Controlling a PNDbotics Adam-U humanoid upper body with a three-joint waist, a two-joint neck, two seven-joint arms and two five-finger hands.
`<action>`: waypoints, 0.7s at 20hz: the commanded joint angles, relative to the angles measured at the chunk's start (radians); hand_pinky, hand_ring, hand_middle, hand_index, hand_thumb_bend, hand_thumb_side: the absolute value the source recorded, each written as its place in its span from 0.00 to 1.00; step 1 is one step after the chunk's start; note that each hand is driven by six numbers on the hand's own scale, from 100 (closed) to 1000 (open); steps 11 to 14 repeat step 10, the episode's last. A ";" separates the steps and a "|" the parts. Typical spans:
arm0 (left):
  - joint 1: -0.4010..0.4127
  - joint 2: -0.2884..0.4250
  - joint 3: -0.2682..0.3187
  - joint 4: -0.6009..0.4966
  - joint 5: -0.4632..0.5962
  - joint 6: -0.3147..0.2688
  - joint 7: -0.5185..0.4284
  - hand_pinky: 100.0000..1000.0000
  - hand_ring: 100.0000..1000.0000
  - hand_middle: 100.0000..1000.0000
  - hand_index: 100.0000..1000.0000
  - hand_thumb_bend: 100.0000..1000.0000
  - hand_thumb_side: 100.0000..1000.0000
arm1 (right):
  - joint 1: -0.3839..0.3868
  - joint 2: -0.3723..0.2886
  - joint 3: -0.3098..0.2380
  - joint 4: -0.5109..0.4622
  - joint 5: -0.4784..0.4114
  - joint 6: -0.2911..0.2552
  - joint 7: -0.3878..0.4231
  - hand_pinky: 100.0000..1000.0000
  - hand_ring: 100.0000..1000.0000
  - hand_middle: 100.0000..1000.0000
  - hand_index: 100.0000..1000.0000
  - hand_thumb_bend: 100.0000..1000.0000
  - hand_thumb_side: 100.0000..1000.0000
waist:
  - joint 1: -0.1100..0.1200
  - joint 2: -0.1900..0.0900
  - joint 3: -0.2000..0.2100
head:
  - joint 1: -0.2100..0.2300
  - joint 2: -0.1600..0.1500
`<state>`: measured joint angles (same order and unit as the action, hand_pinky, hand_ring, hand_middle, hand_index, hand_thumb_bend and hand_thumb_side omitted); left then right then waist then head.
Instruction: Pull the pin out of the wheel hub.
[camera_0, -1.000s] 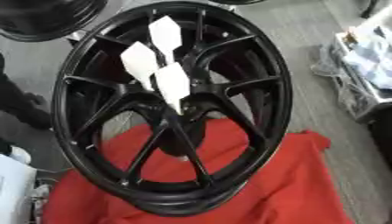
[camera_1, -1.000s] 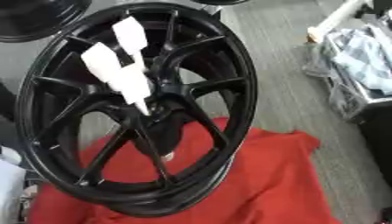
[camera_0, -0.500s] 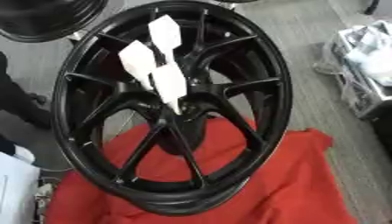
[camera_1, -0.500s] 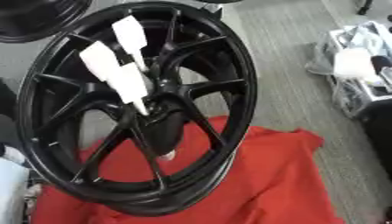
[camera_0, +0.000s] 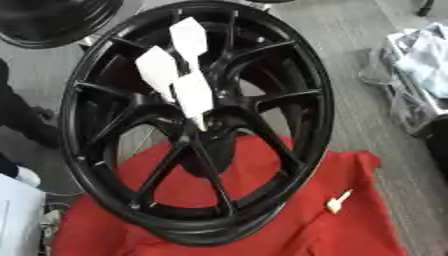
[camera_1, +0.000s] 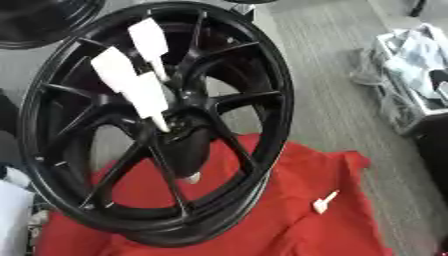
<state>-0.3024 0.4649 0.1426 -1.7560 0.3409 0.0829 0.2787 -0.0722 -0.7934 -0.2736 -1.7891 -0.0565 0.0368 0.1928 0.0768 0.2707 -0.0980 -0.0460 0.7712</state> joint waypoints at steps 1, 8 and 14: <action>-0.020 0.014 -0.004 -0.014 0.004 0.000 -0.009 0.82 0.61 0.59 0.75 0.05 0.74 | -0.032 -0.015 -0.007 -0.014 -0.091 0.022 -0.064 0.84 0.79 0.80 0.85 0.00 0.50 | -0.004 -0.018 0.002 | 0.007 -0.002; -0.051 -0.006 -0.022 -0.020 0.003 0.003 -0.029 0.82 0.61 0.59 0.75 0.04 0.73 | -0.151 0.034 0.048 -0.044 -0.345 0.001 -0.091 0.85 0.78 0.78 0.84 0.00 0.70 | 0.005 -0.017 0.018 | -0.005 -0.004; -0.062 -0.015 -0.028 -0.022 0.001 0.005 -0.036 0.82 0.61 0.59 0.75 0.04 0.73 | -0.183 0.053 0.055 -0.037 -0.361 0.000 -0.057 0.85 0.77 0.76 0.83 0.00 0.67 | 0.007 -0.014 0.024 | -0.007 -0.008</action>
